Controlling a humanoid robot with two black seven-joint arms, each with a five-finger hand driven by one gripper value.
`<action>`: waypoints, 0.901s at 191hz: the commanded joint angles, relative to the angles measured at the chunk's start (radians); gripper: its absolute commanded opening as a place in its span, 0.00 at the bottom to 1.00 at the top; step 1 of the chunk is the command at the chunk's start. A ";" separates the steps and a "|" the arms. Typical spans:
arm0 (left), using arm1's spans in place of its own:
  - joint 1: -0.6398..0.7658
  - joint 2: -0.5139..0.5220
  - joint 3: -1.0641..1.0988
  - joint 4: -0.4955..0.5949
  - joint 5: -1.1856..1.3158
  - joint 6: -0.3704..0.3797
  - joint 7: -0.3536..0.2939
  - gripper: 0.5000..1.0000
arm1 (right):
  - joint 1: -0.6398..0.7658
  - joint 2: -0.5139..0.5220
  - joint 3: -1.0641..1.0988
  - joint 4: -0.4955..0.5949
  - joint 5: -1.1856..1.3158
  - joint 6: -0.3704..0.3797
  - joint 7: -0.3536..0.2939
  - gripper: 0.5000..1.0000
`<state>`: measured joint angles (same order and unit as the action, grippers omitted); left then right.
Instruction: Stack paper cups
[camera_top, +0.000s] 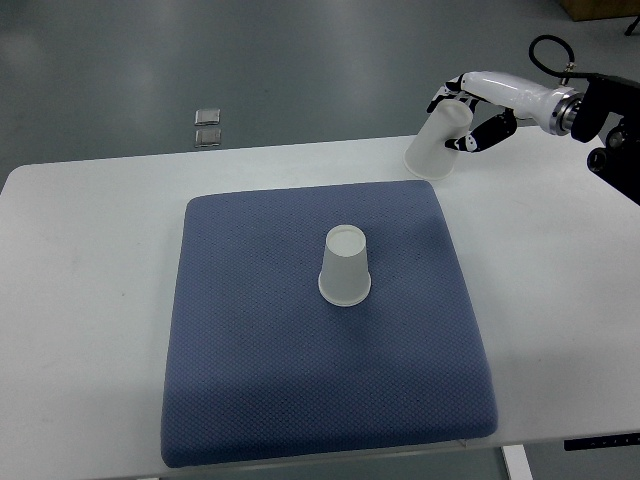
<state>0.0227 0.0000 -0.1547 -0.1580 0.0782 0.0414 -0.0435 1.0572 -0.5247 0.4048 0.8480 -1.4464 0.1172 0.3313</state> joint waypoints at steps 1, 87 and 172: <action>0.000 0.000 0.000 0.000 0.000 0.000 0.001 1.00 | 0.017 -0.020 0.002 0.068 0.004 0.030 0.000 0.00; 0.000 0.000 0.000 0.000 0.000 0.000 0.001 1.00 | 0.043 -0.043 0.058 0.347 0.006 0.173 0.032 0.00; 0.000 0.000 0.001 0.000 0.000 0.000 0.001 1.00 | 0.038 -0.057 0.055 0.461 -0.015 0.246 0.031 0.00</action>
<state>0.0228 0.0000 -0.1547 -0.1580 0.0782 0.0414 -0.0435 1.1005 -0.5853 0.4629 1.3060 -1.4539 0.3623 0.3634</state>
